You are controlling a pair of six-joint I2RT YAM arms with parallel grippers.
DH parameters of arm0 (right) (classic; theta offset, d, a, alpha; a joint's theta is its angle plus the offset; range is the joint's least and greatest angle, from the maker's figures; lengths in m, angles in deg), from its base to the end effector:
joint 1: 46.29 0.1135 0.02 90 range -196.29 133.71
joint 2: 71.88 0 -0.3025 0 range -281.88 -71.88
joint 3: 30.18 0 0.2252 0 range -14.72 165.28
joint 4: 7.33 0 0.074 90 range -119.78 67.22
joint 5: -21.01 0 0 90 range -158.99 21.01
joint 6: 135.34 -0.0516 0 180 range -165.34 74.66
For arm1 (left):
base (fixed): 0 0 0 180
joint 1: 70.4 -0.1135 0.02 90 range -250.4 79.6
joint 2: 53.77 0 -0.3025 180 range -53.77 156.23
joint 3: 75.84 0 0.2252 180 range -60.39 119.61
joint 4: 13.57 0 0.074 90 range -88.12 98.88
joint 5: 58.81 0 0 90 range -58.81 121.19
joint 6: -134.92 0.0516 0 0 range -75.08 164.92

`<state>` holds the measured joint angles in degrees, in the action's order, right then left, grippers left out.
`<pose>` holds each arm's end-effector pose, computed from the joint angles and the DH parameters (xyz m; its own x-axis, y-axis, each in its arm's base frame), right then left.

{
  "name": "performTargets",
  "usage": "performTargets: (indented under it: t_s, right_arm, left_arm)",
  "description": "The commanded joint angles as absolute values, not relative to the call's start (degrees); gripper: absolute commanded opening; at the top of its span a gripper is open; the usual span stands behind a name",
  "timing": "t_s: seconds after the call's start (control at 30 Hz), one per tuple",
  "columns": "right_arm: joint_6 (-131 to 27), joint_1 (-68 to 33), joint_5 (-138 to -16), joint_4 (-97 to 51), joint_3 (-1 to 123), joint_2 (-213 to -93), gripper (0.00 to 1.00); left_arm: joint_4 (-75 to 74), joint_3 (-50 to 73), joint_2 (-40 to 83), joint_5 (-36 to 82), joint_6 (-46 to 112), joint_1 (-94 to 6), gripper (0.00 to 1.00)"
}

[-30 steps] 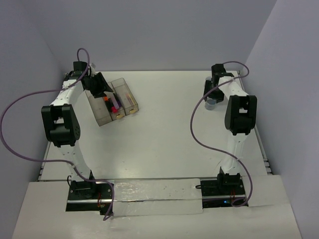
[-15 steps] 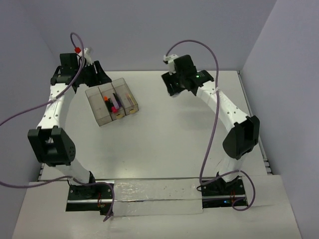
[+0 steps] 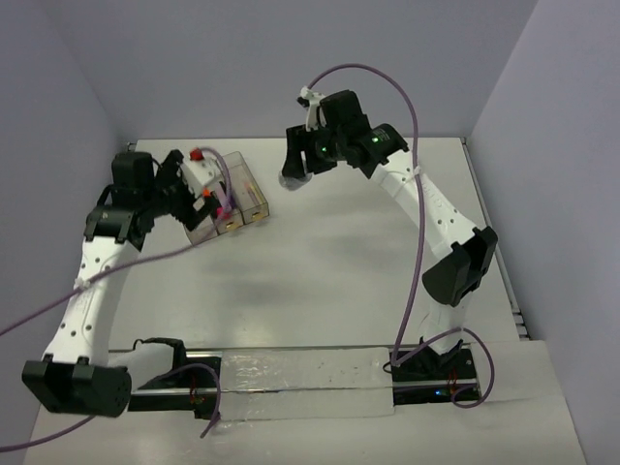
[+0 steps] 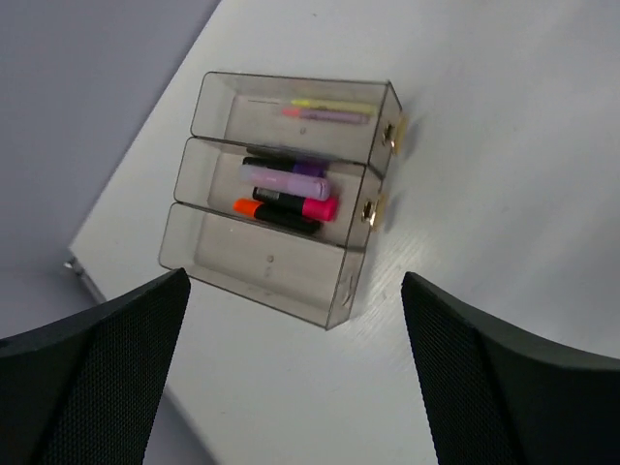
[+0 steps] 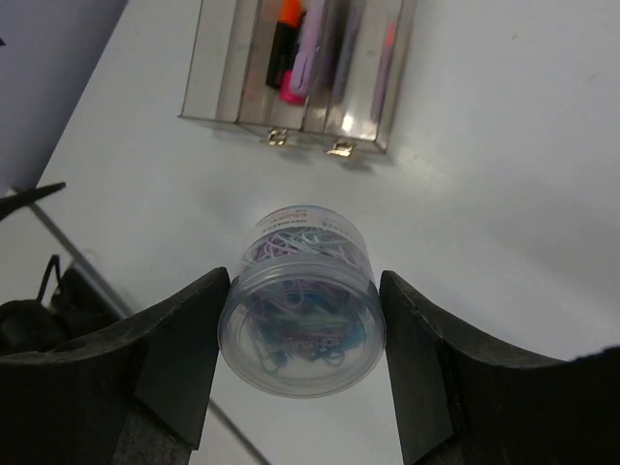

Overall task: Sort the stationery into containers
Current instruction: Pick up the stationery from the center of the board, then place the stationery in the storage box.

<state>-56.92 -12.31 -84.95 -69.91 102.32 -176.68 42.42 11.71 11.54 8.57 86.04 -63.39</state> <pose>0.3222 0.2342 0.4400 -0.6100 -0.1784 -0.7721 -0.6145 0.7217 0.3187 0.1993 -0.0445 0.4060 -0.1326 0.6279 -0.7669 0.6866 0.6162 0.3858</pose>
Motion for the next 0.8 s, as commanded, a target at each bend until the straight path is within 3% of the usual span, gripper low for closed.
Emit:
performTargets:
  t_s: [0.0, 0.17, 0.33, 0.77]
  right_arm:
    - [-64.0, -9.9, -87.3, -68.0, 100.5, -173.1, 0.0]
    - [-67.2, -5.8, -87.9, -64.1, 94.2, -169.5, 0.0]
    - [-70.5, -3.8, -88.3, -59.2, 88.2, -166.1, 0.0]
    - [-73.1, -1.2, -90.3, -53.7, 84.8, -163.7, 0.0]
  left_arm:
    - [35.2, 3.9, -2.6, 6.1, 108.7, -60.0, 0.99]
    - [22.5, -3.2, -6.2, 5.7, 102.8, -49.1, 0.99]
    - [23.8, -1.2, -2.2, 8.3, 93.6, -40.6, 0.99]
    - [19.7, 2.4, 4.1, 9.2, 72.7, -34.4, 0.99]
